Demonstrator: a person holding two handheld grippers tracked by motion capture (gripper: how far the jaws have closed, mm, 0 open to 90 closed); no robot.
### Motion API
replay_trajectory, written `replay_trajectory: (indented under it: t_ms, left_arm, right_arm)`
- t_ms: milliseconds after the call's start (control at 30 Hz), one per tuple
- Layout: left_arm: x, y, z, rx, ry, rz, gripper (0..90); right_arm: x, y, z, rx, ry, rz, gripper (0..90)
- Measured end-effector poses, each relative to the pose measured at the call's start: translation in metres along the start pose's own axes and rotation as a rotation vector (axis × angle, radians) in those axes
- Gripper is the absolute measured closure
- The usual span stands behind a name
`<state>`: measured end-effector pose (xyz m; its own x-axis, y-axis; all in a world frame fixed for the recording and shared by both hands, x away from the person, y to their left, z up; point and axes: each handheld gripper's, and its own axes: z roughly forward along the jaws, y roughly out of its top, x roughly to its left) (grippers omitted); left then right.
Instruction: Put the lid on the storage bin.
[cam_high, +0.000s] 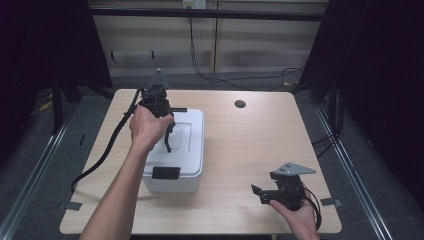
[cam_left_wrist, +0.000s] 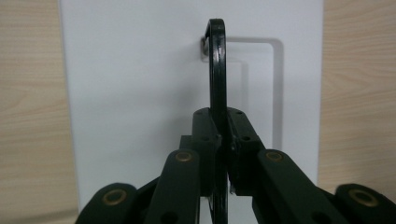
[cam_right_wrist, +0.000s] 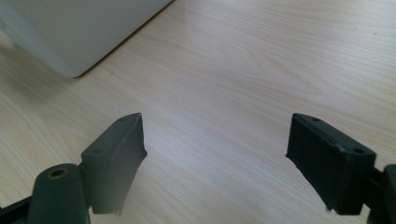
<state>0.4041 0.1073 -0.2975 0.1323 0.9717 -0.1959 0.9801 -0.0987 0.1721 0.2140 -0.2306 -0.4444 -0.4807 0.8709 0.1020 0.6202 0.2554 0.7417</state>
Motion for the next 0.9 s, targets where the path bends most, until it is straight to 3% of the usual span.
replay_trajectory:
  t_ms: [367, 467, 500, 700, 767, 900]
  left_arm:
    - [0.005, 0.002, -0.001, -0.020, -0.011, 0.041, 72.6]
    - [0.007, 0.003, -0.001, -0.024, -0.010, 0.056, 66.1]
    - [0.008, 0.003, -0.001, -0.025, -0.015, 0.060, 66.1]
    - [0.012, 0.004, -0.006, -0.054, -0.072, 0.082, 45.8]
    - [0.016, 0.004, -0.010, -0.086, -0.083, 0.086, 40.9]
    - [0.026, 0.003, -0.013, -0.097, -0.139, 0.109, 34.0]
  right_arm:
    - [-0.001, 0.000, 0.000, -0.006, -0.001, -0.001, 18.4]
    - [0.000, 0.000, -0.001, -0.003, -0.002, 0.004, 18.4]
    - [0.000, 0.000, -0.001, -0.003, -0.002, 0.003, 18.4]
    - [0.000, 0.000, -0.001, -0.002, -0.001, 0.003, 18.4]
    - [0.000, 0.000, -0.001, -0.002, 0.000, 0.001, 18.4]
    - [0.000, 0.000, 0.000, -0.002, -0.001, 0.001, 18.4]
